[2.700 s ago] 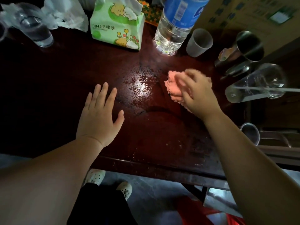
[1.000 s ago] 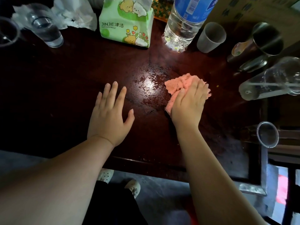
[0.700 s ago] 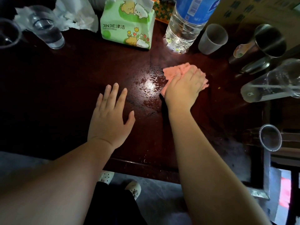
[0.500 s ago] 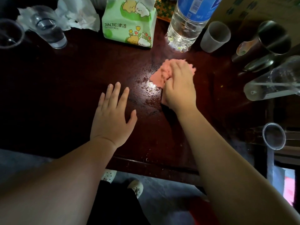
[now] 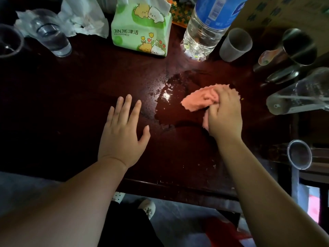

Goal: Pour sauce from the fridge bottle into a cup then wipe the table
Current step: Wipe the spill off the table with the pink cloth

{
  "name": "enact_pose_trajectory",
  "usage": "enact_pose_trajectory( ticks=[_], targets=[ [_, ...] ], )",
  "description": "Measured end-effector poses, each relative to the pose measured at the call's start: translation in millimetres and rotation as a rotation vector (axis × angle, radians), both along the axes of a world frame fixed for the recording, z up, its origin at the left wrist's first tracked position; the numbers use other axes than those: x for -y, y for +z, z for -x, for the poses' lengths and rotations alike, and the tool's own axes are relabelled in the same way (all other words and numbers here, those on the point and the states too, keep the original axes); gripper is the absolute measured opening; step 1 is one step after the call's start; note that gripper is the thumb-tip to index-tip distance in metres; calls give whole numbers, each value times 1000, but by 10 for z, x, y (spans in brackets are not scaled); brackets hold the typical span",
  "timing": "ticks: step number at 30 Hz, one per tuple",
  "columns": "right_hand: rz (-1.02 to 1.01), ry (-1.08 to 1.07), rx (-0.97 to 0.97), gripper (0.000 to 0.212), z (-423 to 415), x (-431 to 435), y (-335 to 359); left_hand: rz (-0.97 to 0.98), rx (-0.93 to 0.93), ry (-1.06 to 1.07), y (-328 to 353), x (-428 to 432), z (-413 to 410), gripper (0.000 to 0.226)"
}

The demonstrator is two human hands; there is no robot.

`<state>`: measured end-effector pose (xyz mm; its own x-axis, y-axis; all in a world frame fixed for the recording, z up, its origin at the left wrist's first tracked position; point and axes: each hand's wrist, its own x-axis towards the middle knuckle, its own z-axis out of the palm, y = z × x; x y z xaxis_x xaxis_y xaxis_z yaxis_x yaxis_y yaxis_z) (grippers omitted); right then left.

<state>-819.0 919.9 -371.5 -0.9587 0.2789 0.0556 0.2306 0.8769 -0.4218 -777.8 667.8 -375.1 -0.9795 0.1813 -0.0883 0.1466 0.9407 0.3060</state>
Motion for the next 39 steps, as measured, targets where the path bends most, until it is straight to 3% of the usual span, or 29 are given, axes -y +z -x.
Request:
enact_pose_trajectory(
  ticks=[4,11,15,17,20,27,31,35,39],
  targets=[
    [-97,-73,3,49,447,248,-63,8,7,8,5,-3,-4,65],
    [12,501,-47,43,352,848,3,27,8,4,-10,-17,-4,66],
    [-6,561,33,48,-17,760,64,21,-15,-3,-34,-6,2,65],
    [55,465,14,46,-186,646,172,18,-36,-12,-43,-7,3,64],
    [87,143,-55,50,-658,434,270,13,-29,-9,-43,-7,-1,63],
    [-62,-399,196,63,-1421,381,73,-9,-49,-7,-39,-6,-16,60],
    [-41,-466,255,63,-1439,370,28,-76,-68,-15,-7,-3,-18,59],
    [-2,-482,223,60,-1412,352,52,-207,-201,-96,122,-29,-65,56],
    [1,-486,196,58,-1404,356,52,-160,-185,-237,270,-669,86,62]
  ],
)
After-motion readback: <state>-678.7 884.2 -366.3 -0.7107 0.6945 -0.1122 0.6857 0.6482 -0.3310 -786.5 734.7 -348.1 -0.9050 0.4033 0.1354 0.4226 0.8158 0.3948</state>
